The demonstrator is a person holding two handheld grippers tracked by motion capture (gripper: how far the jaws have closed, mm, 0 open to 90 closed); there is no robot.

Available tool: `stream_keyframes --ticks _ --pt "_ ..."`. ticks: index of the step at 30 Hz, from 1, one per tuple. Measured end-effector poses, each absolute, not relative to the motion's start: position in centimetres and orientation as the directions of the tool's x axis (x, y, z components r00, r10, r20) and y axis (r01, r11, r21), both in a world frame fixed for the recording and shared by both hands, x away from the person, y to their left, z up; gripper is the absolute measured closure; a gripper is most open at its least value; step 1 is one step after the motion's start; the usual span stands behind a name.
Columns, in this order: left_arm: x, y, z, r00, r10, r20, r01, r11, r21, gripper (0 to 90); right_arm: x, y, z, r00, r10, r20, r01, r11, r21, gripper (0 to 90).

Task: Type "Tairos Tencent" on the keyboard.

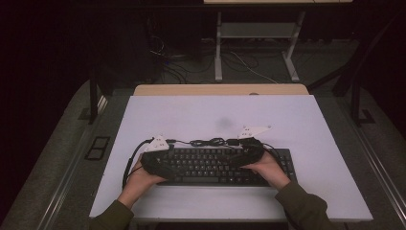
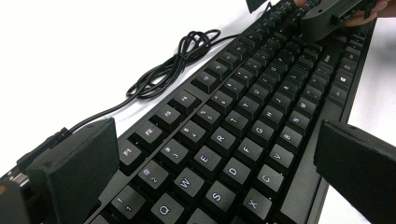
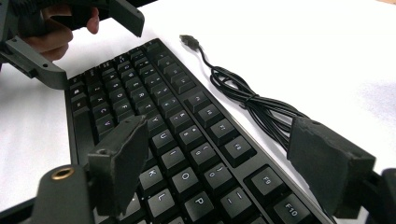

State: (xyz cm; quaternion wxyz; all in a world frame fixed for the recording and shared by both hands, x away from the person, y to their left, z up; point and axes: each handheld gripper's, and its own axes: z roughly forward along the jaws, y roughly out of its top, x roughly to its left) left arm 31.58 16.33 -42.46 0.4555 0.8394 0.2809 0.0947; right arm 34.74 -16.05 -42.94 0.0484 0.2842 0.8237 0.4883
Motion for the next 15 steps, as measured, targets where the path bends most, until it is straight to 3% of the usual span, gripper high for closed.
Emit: stream_keyframes --ticks 7,15 --pt "31.55 16.43 -42.45 0.824 0.557 -0.099 0.386 -0.425 0.819 0.5 34.71 -15.98 -42.95 -0.835 0.514 0.197 0.42 0.363 0.832 20.2" --pt "31.38 16.92 -42.29 0.83 0.55 -0.088 0.376 -0.436 0.818 16.3 34.69 -15.97 -42.98 -0.835 0.514 0.196 0.42 0.367 0.83 20.2"
